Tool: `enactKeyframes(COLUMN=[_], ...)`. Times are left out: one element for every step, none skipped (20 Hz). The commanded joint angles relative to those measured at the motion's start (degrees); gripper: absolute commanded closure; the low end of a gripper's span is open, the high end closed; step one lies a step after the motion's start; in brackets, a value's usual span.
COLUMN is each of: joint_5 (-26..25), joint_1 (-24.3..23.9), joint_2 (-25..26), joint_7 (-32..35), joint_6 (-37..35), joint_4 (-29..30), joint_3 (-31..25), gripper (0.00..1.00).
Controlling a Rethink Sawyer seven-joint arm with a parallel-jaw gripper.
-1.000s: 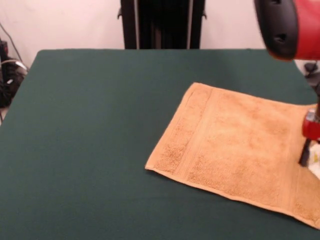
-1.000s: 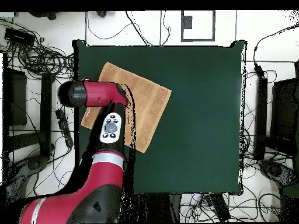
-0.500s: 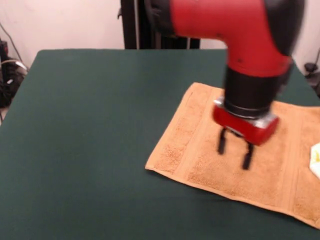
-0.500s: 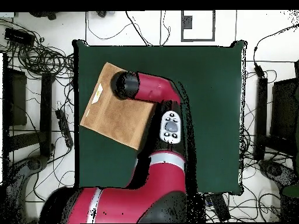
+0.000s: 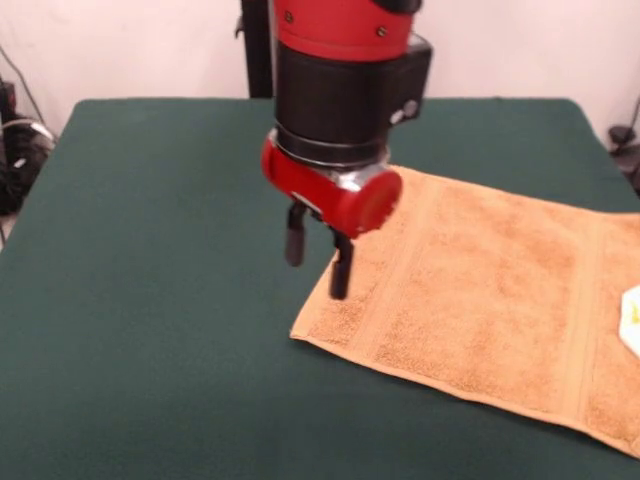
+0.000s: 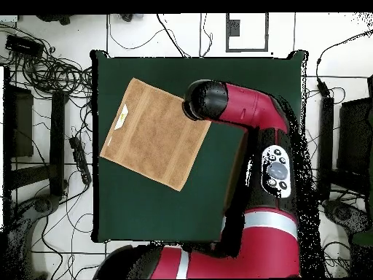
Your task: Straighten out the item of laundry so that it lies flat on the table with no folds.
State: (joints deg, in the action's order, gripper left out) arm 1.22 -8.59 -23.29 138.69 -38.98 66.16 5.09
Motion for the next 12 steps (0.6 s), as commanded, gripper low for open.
enactKeyframes(joint_5=[-7.19,-7.77,-8.48,-9.0,-9.52,-9.92,-10.33,-10.58,-10.95,-11.34,-11.73,-12.06], joint_1=[1.15,0.84,0.43,0.07,-0.28,-0.55,-0.81,-1.08,-1.53,-1.86,-2.19,-2.57], joint_2=[0.22,0.26,0.3,0.35,0.39,0.42,0.45,0.5,0.46,0.54,0.62,0.79], joint_7=[-16.75,-16.33,-15.98,-15.62,-15.27,-14.95,-14.62,-14.2,-14.28,-14.31,-14.34,-14.3], joint_6=[3.16,3.21,3.23,3.11,3.0,2.85,2.69,2.33,2.12,1.88,1.65,1.31], joint_4=[11.66,11.71,11.7,11.69,11.69,11.63,11.57,11.49,11.53,11.37,11.2,10.99], joint_3=[-11.15,-11.47,-11.94,-12.39,-12.84,-13.15,-13.46,-13.81,-14.33,-14.7,-15.06,-15.49], gripper=[0.0,0.0,0.0,0.0,0.0,0.0,0.0,0.0,0.0,0.0,0.0,0.0])
